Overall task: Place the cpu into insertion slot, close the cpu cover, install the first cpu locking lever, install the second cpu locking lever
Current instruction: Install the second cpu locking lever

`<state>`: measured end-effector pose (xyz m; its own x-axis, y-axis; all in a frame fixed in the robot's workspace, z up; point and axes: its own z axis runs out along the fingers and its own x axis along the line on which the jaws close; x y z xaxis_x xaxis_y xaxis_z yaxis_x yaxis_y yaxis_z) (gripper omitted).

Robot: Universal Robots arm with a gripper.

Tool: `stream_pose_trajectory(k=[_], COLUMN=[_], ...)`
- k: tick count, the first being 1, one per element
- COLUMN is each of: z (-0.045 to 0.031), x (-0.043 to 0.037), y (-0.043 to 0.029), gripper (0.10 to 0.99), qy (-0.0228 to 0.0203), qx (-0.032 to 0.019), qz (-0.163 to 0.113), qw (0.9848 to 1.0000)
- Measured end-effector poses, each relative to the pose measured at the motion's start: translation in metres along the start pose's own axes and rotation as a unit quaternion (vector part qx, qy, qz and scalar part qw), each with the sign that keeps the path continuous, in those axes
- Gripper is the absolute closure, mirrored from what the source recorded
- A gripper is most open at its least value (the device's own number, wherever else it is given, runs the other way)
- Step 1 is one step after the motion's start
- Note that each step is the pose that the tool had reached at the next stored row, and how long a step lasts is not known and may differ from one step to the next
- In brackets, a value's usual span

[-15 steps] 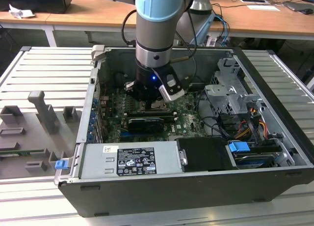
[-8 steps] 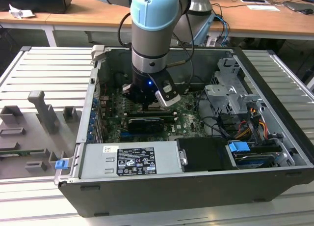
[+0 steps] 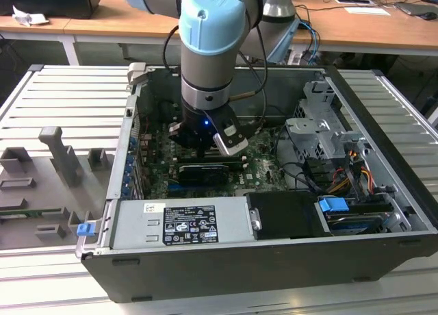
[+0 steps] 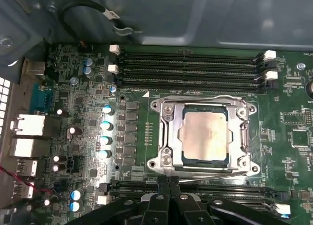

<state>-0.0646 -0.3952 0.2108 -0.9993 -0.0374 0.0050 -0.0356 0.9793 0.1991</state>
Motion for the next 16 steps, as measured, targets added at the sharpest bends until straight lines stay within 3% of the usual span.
stream_pose_trajectory(k=[5, 7, 9, 16], z=[0.0052, 0.0066, 0.0078, 0.0119], x=[0.0034, 0.0040, 0.0052, 0.0100], y=[-0.0010, -0.0012, -0.0014, -0.0020], gripper=[0.980, 0.980, 0.980, 0.980], qy=[-0.0002, -0.0006, -0.0008, -0.0012], qx=[-0.0087, -0.0169, -0.0211, -0.0326], qz=[0.000, 0.000, 0.000, 0.000], qw=[1.0000, 0.9999, 0.9998, 0.9995])
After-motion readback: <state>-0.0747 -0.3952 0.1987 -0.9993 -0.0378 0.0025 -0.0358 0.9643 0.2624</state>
